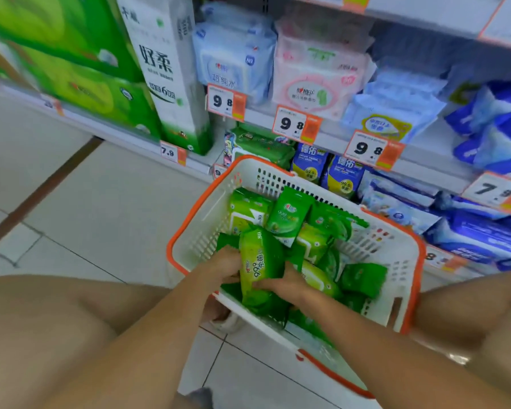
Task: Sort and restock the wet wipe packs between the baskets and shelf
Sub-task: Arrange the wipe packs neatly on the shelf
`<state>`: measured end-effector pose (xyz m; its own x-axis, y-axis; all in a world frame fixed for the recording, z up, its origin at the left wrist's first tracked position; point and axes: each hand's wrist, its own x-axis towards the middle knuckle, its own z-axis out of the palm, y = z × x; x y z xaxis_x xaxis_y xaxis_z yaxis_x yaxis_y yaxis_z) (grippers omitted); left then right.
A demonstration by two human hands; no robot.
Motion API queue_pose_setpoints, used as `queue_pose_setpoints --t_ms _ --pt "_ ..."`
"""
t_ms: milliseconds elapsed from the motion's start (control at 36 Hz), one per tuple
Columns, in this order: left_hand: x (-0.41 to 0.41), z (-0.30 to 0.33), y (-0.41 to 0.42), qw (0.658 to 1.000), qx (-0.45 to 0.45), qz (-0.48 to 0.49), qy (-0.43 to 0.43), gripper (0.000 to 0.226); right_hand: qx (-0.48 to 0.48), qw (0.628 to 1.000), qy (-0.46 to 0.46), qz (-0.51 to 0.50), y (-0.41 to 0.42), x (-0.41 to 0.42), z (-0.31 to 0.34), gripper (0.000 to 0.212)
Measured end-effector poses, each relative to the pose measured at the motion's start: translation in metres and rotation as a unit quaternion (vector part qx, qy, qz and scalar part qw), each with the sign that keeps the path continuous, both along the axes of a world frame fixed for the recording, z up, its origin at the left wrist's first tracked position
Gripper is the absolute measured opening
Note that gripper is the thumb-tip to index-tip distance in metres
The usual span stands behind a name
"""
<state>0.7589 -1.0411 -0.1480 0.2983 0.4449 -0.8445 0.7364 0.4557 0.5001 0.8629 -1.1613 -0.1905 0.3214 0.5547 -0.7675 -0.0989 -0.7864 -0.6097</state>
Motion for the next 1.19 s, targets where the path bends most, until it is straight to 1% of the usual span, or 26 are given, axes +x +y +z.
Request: queue_pose_setpoints --t_ms 28,83,111,167,222,278,306,333,361,389,444,472,500,556,611,639,694,722,750,778,833,889,944,1028,1056,1194 --pt "0.001 0.005 -0.001 1.000 -0.016 0.020 -0.015 0.005 -0.005 1.000 0.018 -0.019 -0.001 0.003 0.005 0.082" --pt "0.001 0.011 0.001 0.997 -0.023 0.055 -0.043 0.014 -0.031 0.995 0.082 -0.050 -0.006 0.014 0.018 0.064" --pt "0.001 0.010 0.006 0.994 -0.032 0.079 -0.068 0.026 -0.045 0.989 0.126 -0.069 -0.010 0.023 0.024 0.062" --pt "0.004 0.016 0.013 0.990 -0.033 0.088 -0.102 0.050 -0.049 0.972 0.207 -0.102 -0.020 0.042 0.040 0.072" --pt "0.013 0.027 0.021 0.991 0.014 0.060 -0.116 0.062 -0.017 0.954 0.269 -0.132 -0.027 0.059 0.054 0.085" --pt "0.022 0.049 0.031 0.988 0.104 0.011 -0.118 0.080 0.034 0.931 0.329 -0.156 -0.034 0.072 0.069 0.091" --pt "0.025 0.060 0.036 0.983 0.132 -0.013 -0.129 0.090 0.055 0.915 0.361 -0.173 -0.036 0.079 0.077 0.090" --pt "0.028 0.070 0.040 0.978 0.133 -0.031 -0.156 0.098 0.072 0.903 0.379 -0.190 -0.037 0.084 0.086 0.085" --pt "0.029 0.078 0.044 0.976 0.101 -0.043 -0.186 0.100 0.091 0.898 0.382 -0.200 -0.038 0.088 0.095 0.077" --pt "0.030 0.086 0.046 0.972 0.061 -0.060 -0.217 0.092 0.099 0.902 0.367 -0.204 -0.038 0.089 0.107 0.067" --pt "0.032 0.104 0.040 0.957 -0.017 -0.073 -0.279 0.061 0.109 0.916 0.319 -0.218 -0.038 0.095 0.126 0.043" --pt "0.036 0.108 0.036 0.952 -0.032 -0.061 -0.300 0.051 0.131 0.916 0.302 -0.231 -0.037 0.097 0.135 0.050" --pt "0.039 0.111 0.032 0.947 -0.033 -0.039 -0.316 0.048 0.145 0.913 0.301 -0.235 -0.036 0.102 0.142 0.064" --pt "0.044 0.115 0.023 0.943 -0.020 0.010 -0.333 0.053 0.195 0.896 0.312 -0.250 -0.031 0.108 0.163 0.077" --pt "0.048 0.117 0.018 0.942 0.008 0.040 -0.332 0.060 0.264 0.867 0.315 -0.281 -0.027 0.113 0.180 0.078" --pt "0.049 0.119 0.016 0.942 0.025 0.057 -0.330 0.057 0.286 0.862 0.308 -0.282 -0.024 0.113 0.185 0.074" --pt "0.051 0.122 0.012 0.937 0.056 0.081 -0.334 0.045 0.293 0.876 0.273 -0.270 -0.019 0.109 0.185 0.063" --pt "0.051 0.124 0.012 0.936 0.066 0.088 -0.335 0.045 0.294 0.883 0.250 -0.267 -0.018 0.106 0.184 0.063" --pt "0.049 0.128 0.012 0.935 0.075 0.092 -0.335 0.052 0.295 0.889 0.225 -0.268 -0.017 0.103 0.183 0.065" --pt "0.048 0.132 0.013 0.933 0.083 0.099 -0.337 0.067 0.297 0.893 0.203 -0.271 -0.016 0.101 0.184 0.065" --pt "0.045 0.137 0.019 0.933 0.094 0.107 -0.330 0.099 0.319 0.890 0.179 -0.272 -0.016 0.098 0.189 0.054" --pt "0.042 0.146 0.024 0.926 0.098 0.111 -0.346 0.110 0.343 0.885 0.169 -0.266 -0.016 0.098 0.201 0.049" --pt "0.043 0.157 0.023 0.920 0.100 0.107 -0.363 0.103 0.358 0.886 0.159 -0.249 -0.014 0.100 0.213 0.054" --pt "0.049 0.177 0.022 0.903 0.110 0.103 -0.401 0.064 0.383 0.886 0.132 -0.226 -0.010 0.105 0.237 0.052" --pt "0.052 0.184 0.024 0.899 0.115 0.103 -0.411 0.059 0.390 0.886 0.126 -0.216 -0.007 0.108 0.246 0.049" --pt "0.081 0.241 0.058 0.877 0.159 0.085 -0.445 0.062 0.426 0.886 0.069 -0.169 0.015 0.134 0.316 0.049"
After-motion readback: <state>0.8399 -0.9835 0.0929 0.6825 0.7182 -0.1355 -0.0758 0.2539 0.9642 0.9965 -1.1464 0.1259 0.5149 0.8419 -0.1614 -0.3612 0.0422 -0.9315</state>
